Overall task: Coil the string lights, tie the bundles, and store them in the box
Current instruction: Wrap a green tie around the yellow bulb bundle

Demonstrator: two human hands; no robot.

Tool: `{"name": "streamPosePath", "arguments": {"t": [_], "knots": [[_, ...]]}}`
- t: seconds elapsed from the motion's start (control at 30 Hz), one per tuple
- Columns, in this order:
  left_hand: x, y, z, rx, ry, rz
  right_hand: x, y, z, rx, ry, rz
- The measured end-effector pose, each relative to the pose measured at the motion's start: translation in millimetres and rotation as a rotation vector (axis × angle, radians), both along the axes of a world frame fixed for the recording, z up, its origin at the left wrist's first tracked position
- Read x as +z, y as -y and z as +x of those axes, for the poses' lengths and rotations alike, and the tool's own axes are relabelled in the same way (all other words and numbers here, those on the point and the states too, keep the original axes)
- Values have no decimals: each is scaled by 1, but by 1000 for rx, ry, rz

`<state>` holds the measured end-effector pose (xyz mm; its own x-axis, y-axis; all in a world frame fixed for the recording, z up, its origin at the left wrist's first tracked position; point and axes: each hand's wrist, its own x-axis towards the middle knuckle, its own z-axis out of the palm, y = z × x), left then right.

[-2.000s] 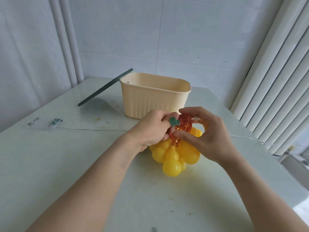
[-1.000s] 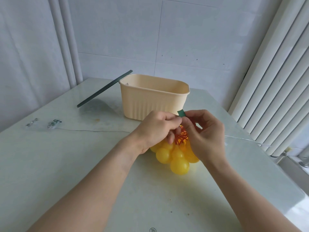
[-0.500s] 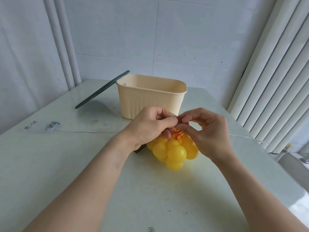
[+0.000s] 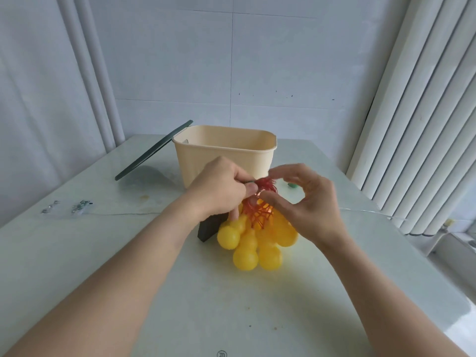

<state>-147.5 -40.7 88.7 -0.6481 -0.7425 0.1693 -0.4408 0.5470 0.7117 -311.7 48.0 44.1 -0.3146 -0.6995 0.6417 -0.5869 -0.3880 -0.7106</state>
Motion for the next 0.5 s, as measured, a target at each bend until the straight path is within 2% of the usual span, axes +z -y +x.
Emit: {"name": "streamPosePath", "arguments": {"t": [0.1, 0.2, 0.27, 0.37, 0.5], "knots": [[3, 5, -2, 137, -55, -77, -5, 5, -5, -97, 52, 9], [16, 4, -4, 242, -120, -71, -10, 8, -9, -162, 272, 33], [30, 7, -6, 316, -235, -11, -14, 12, -14, -211, 363, 59], [61, 10, -12, 379, -472, 64, -22, 17, -22, -260, 368, 173], [100, 26, -20, 467, -633, 20, -31, 21, -26, -290, 302, 276]]}}
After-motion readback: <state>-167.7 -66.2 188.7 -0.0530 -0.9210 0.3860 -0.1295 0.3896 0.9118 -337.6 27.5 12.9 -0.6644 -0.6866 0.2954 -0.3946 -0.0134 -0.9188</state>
